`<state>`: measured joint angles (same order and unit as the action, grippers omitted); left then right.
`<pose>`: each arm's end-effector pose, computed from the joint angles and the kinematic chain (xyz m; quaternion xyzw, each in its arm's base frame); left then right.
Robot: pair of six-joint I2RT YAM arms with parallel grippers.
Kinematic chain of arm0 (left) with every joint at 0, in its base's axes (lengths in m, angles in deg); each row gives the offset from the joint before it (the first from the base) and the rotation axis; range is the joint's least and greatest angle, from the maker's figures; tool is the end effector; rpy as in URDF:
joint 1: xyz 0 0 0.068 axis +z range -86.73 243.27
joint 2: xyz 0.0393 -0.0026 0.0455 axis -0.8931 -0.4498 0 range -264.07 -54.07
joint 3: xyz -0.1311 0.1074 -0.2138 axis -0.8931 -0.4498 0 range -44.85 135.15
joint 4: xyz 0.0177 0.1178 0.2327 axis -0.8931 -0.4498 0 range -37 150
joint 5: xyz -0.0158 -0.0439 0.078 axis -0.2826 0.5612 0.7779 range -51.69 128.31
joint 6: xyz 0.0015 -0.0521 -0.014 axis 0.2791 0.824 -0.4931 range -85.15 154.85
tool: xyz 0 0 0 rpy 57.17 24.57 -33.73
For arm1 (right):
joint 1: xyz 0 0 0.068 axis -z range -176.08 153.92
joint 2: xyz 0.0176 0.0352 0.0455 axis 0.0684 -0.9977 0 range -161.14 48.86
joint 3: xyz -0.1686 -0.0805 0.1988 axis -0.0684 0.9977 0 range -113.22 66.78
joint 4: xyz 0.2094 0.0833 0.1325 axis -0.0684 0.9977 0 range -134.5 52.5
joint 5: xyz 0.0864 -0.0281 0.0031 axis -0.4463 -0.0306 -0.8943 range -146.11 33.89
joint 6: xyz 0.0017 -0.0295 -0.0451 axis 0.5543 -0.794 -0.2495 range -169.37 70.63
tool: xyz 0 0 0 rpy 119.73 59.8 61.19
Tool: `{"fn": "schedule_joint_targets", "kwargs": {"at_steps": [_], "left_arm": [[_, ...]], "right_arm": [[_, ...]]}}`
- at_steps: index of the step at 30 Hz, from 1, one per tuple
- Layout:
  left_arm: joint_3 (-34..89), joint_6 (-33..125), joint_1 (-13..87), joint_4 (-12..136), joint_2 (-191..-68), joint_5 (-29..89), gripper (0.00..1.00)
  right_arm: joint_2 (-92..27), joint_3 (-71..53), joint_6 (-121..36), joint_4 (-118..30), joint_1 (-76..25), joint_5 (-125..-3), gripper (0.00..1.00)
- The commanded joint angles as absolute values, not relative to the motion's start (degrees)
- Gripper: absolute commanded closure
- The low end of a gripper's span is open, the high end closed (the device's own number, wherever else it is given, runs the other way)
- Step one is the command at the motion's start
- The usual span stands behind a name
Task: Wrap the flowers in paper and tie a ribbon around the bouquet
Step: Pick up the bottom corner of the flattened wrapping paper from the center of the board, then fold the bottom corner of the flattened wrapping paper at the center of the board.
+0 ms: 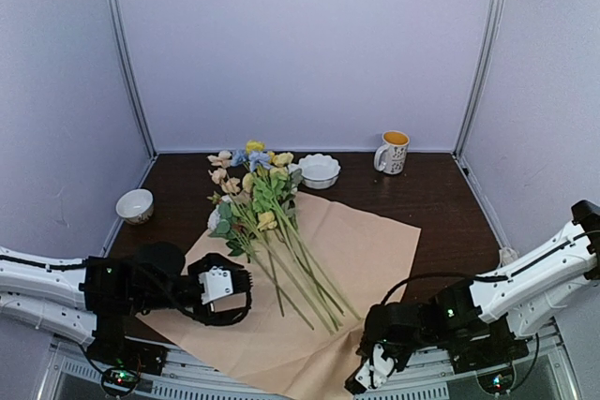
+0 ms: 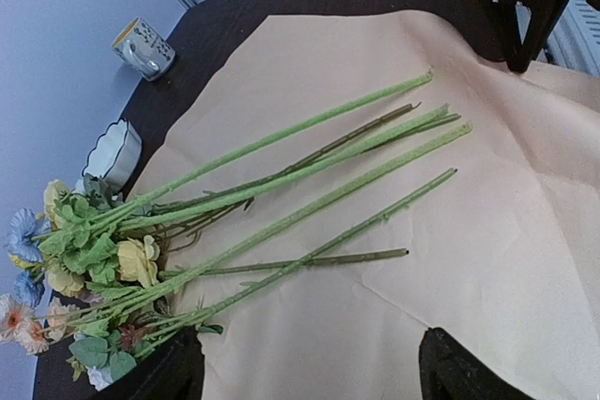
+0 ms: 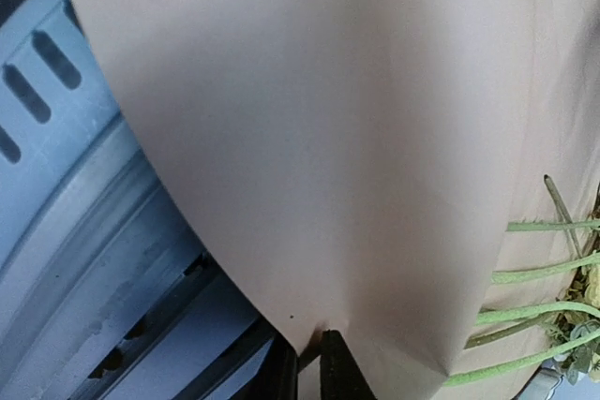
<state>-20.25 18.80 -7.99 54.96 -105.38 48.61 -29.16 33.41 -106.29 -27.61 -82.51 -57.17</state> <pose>0.0682 -0.1811 0.2056 0.5689 0.6596 -0.1552 0.4660 0.0139 0.2334 0.1460 -0.9209 0.3025 0.0713 0.2354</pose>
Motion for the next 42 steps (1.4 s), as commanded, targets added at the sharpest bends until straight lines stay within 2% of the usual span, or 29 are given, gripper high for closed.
{"fn": "schedule_joint_targets", "kwargs": {"at_steps": [1,3,9,14,20,25,32,34,37,42], "left_arm": [[-21.3,18.0,-8.2,58.6,-103.8,48.6,0.18],[-20.6,17.7,-8.2,57.9,-104.1,47.4,0.19],[-14.2,14.3,-11.8,51.9,-109.4,46.6,0.2],[-8.3,12.6,-14.9,46.0,-113.5,40.9,0.21],[-6.1,13.3,-15.0,44.8,-111.5,32.4,0.21],[-6.2,15.8,-15.1,44.1,-111.7,26.6,0.12],[-8.9,22.6,-15.0,56.3,-114.6,34.8,0.03],[-7.8,24.1,-14.9,55.9,-116.4,36.3,0.02],[-5.3,27.9,-12.9,52.0,-119.9,44.5,0.02],[-2.0,30.9,-7.7,52.6,-125.3,39.2,0.02]], "right_arm": [[-28.6,33.0,-104.9,-29.6,-80.7,-53.9,0.94],[-27.5,32.7,-104.1,-29.5,-79.4,-55.2,1.0],[-26.0,30.0,-101.5,-26.0,-76.5,-59.3,1.0],[-24.8,27.3,-96.4,-23.9,-72.2,-65.9,1.0],[-26.3,23.0,-84.7,-21.6,-65.9,-76.0,1.0],[-31.3,18.1,-76.0,-18.5,-60.8,-80.8,1.0],[-34.9,15.0,-71.3,-18.3,-58.1,-84.4,1.0],[-34.8,15.1,-70.8,-18.9,-57.5,-84.9,1.0],[-33.9,15.7,-70.7,-19.6,-56.8,-86.1,1.0],[-33.8,15.2,-70.2,-20.1,-55.8,-87.1,1.0]]}}
